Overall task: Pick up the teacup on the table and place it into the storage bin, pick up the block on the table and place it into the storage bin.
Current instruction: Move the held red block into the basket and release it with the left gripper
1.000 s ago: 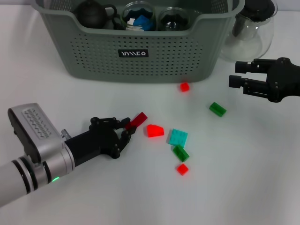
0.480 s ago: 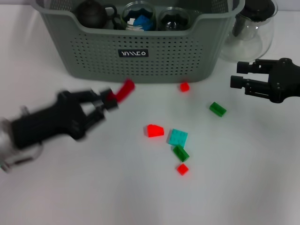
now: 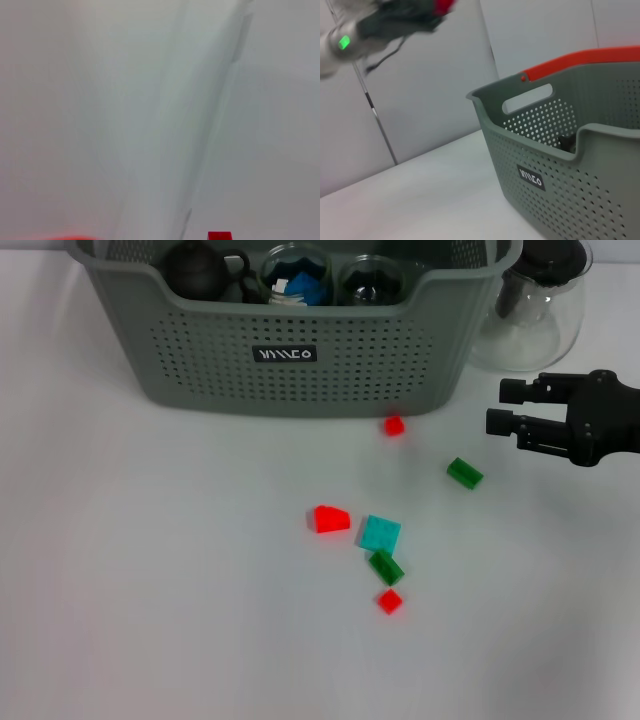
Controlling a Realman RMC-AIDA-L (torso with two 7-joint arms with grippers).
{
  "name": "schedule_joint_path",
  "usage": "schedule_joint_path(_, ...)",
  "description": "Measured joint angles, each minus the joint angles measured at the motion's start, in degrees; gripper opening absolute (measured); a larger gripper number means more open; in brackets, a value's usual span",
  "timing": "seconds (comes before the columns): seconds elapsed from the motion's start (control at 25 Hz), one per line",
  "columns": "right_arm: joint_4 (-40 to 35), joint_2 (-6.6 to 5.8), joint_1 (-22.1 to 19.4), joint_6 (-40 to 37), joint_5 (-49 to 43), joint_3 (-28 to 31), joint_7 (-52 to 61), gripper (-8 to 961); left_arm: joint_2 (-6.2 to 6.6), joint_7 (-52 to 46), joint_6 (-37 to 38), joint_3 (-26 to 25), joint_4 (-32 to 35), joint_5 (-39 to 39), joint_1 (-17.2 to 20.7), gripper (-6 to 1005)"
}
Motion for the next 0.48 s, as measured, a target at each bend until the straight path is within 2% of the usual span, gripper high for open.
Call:
schedule_joint_path(0.08,0.00,0.00,-0.10,-0.15,-0.02,0.01,-0.01,523,2.24,-5.49,-6.00,3.70,0.23,3.21,-3.71,190)
schedule_joint_path(0.12,0.00,0.00,-0.10,-0.17,-0.02,0.00,-0.02,524,3.53,-10.83,-11.82,7.93,0.54,7.62,-7.05,190)
schedule_joint_path(0.16,0.00,0.00,-0.13,-0.17,-0.03,0.01,-0.02,524,3.53,-10.83,-11.82,7.93,0.54,7.62,-7.05,190)
schedule_joint_path(0.28,0.00,0.00,-0.13,-0.15,-0.02,0.01,-0.02,524,4.11,-18.63,-20.10,15.69,0.95,16.83,-12.20,191)
schedule_joint_path(0.36,0.00,0.00,-0.12,-0.07,-0.02,-0.04,-0.02,524,3.74,-23.11,-23.86,20.92,0.94,22.81,-14.80,192)
schedule_joint_path(0.48,0.00,0.00,-0.09,0.12,-0.02,-0.07,-0.02,524,2.34,-29.04,-27.94,27.49,0.53,31.56,-18.02,193)
